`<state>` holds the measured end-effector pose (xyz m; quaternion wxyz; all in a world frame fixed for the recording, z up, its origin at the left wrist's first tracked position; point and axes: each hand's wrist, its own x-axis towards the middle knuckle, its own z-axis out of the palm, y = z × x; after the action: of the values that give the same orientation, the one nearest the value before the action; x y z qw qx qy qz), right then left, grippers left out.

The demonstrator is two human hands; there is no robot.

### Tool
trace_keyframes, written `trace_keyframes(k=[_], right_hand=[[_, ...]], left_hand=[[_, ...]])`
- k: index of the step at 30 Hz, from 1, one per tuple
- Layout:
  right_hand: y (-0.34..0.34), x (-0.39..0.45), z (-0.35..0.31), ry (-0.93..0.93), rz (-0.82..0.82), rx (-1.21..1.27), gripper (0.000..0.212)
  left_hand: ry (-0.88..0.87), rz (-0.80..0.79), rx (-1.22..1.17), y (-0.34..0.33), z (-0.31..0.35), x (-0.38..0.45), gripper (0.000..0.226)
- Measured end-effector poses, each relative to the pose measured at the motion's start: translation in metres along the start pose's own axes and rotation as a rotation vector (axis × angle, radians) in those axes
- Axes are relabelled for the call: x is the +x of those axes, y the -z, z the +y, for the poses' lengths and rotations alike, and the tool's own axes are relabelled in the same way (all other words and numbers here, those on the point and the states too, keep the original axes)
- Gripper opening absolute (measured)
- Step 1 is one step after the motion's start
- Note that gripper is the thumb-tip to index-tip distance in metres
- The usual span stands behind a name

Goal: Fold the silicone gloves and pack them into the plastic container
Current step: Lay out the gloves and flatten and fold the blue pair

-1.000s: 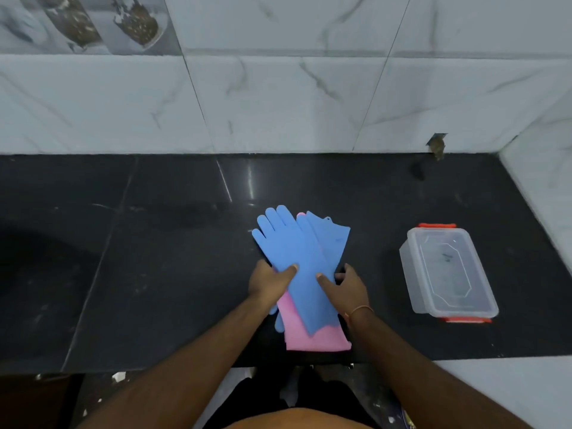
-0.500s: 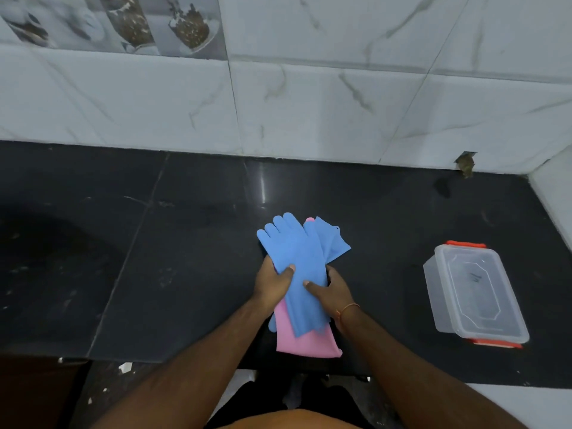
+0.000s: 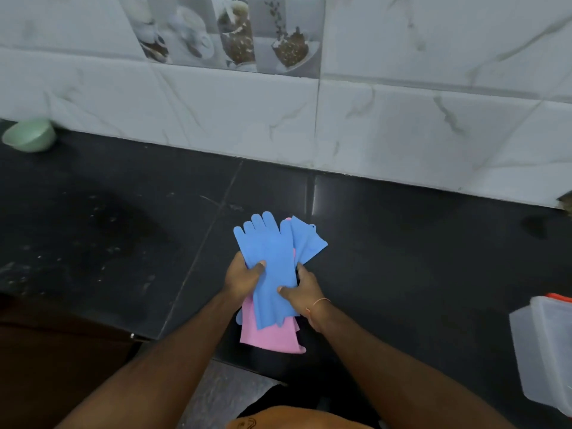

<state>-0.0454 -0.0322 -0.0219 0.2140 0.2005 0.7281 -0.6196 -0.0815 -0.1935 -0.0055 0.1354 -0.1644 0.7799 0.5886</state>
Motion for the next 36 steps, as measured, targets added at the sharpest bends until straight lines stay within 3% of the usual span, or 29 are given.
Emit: trace_keyframes(k=[5, 8, 11, 12, 14, 18, 21, 23, 26, 31, 36], right_hand=[[-0.020, 0.012, -0.009, -0.001, -0.018, -0.059, 0.048], [-0.011, 0.012, -0.009, 0.004, 0.017, -0.128, 0.038], [0.006, 0.008, -0.007, 0.056, 0.129, -0.288, 0.063], [0.014, 0.006, -0.007, 0.098, 0.148, -0.285, 0.074], [0.028, 0.001, -0.012, 0.182, 0.090, -0.122, 0.071], [0.059, -0.015, -0.018, 0.068, -0.121, 0.381, 0.054], [0.081, -0.021, -0.009, 0.082, -0.032, 0.576, 0.038], [0.098, -0.027, -0.003, 0.109, 0.073, 0.630, 0.032], [0.126, -0.035, 0.013, 0.087, 0.188, 0.599, 0.023], [0.177, -0.049, 0.048, -0.020, 0.348, 0.548, 0.022], [0.220, -0.063, 0.089, -0.119, 0.435, 0.388, 0.029]], left_hand=[[-0.024, 0.056, 0.045, 0.024, -0.003, 0.016, 0.014], [-0.092, 0.227, 0.437, 0.017, -0.001, 0.018, 0.031], [-0.385, 0.318, 0.524, -0.002, 0.007, 0.012, 0.020], [-0.474, 0.250, 0.440, -0.011, 0.010, 0.009, 0.018], [-0.525, 0.060, 0.271, -0.030, 0.018, 0.001, 0.031], [-0.366, -0.194, 0.062, -0.074, 0.039, -0.010, 0.026], [-0.163, -0.430, 0.049, -0.108, 0.045, -0.012, 0.035], [-0.176, -0.523, 0.159, -0.126, 0.046, -0.013, 0.036], [-0.256, -0.576, 0.207, -0.146, 0.040, -0.018, 0.035], [-0.634, -0.554, 0.503, -0.179, 0.028, -0.027, 0.025], [-0.797, -0.482, 0.864, -0.211, 0.018, -0.039, 0.042]])
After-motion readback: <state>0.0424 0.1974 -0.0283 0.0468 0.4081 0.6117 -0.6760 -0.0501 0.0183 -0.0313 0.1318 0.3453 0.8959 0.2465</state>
